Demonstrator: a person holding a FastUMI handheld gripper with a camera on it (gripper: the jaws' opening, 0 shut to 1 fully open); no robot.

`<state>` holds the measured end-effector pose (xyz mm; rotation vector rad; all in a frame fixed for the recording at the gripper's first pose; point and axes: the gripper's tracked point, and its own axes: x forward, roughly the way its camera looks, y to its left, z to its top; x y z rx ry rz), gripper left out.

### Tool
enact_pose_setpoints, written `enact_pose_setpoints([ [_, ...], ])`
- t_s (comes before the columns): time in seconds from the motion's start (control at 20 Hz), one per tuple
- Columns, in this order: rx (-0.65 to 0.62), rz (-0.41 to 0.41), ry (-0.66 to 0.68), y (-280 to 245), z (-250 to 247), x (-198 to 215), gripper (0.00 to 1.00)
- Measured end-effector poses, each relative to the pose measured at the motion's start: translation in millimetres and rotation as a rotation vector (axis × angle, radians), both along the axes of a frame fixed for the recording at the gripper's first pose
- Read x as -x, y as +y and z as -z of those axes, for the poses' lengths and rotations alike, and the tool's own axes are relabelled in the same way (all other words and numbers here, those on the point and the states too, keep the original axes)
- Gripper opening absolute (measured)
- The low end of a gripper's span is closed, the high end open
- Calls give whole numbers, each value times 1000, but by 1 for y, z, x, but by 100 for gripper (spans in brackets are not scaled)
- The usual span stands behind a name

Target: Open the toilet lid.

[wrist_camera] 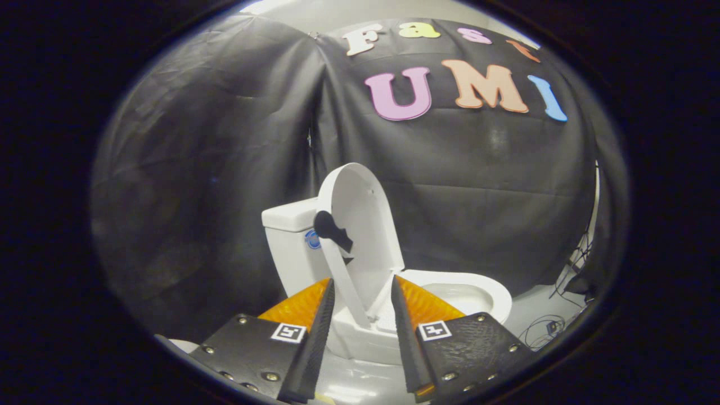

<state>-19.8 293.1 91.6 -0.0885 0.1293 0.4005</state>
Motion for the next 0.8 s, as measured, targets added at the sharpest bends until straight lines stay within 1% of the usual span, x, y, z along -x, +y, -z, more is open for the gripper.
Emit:
enact_pose_setpoints([
  [0.1,-3,-1,5,-10,-2,2,71],
  [0.2,-6,28,0,-30,-2,2,84],
  [0.25,-13,40,0,-39,-3,1,85],
  [0.45,-65,82,12,-70,-8,-3,85],
  [0.7,-67,200,-18,-129,-16,-14,85],
  [0.8,-79,234,-20,-151,-18,-16,85],
])
